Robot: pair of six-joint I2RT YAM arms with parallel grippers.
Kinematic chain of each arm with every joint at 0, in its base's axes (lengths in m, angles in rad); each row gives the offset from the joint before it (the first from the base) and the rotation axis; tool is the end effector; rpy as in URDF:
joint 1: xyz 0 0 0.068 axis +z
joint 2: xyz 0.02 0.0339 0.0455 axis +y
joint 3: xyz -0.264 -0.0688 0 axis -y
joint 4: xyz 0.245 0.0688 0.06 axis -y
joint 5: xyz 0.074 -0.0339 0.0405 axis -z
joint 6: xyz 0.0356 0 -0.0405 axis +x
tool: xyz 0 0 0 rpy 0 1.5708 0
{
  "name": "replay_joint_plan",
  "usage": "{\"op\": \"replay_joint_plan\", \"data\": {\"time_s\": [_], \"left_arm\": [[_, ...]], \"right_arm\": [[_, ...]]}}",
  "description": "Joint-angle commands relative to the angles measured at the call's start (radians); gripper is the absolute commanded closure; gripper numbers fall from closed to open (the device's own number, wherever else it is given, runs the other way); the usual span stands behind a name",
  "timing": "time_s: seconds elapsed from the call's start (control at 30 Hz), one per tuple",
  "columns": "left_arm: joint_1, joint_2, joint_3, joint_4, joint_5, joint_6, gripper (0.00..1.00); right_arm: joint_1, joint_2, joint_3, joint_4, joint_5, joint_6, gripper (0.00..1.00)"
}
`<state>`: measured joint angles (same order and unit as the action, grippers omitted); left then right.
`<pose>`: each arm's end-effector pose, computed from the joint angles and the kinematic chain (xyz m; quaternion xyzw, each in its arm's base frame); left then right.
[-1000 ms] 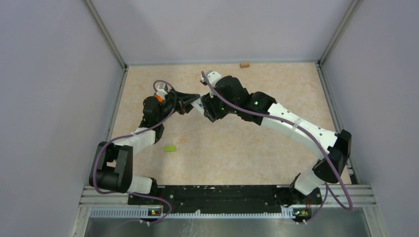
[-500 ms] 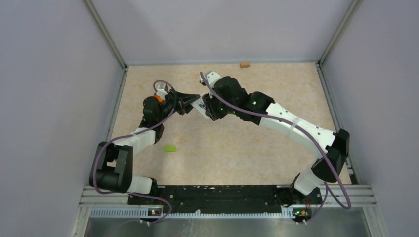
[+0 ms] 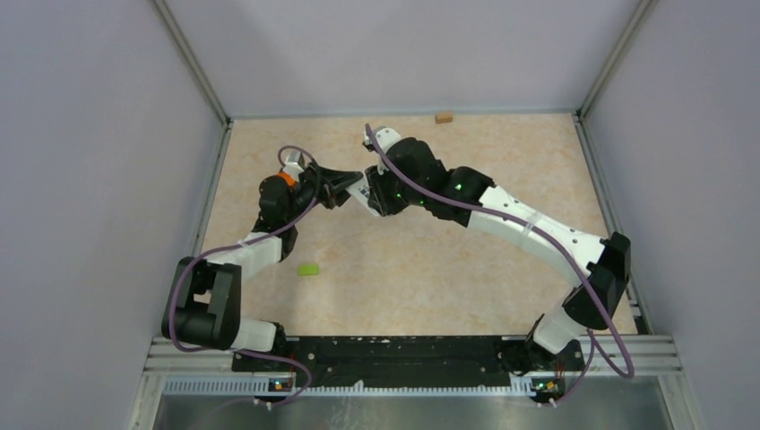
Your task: Load the batteries into the remote control
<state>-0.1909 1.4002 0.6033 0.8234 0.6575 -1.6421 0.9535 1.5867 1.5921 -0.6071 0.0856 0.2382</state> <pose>0.2820 -0.0767 0.2431 -0.2651 0.6475 -0.6751 0.2339 0.2103 0.2911 0.3768 -0.2908 0.8351 0.2298 0.4064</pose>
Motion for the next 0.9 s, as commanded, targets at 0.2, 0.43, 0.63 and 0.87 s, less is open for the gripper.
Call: {"op": "replay_joint_plan", "data": {"time_s": [0.2,0.43,0.63,0.87], "left_arm": [[-0.001,-0.024,-0.004,0.113,0.014,0.010,1.00],[-0.002,-0.017,0.001,0.108,0.019,-0.011,1.00],[-0.004,-0.019,0.000,0.116,0.018,-0.012,1.00],[-0.004,-0.020,-0.002,0.122,0.014,-0.016,1.00]], "right_arm": [[0.017,0.031,0.028,0.041,0.055,0.033,0.73],[0.017,0.042,0.023,0.069,0.066,0.039,0.73],[0.016,0.048,0.020,0.073,0.073,0.051,0.73],[0.016,0.051,0.008,0.081,0.082,0.066,0.73]]}}
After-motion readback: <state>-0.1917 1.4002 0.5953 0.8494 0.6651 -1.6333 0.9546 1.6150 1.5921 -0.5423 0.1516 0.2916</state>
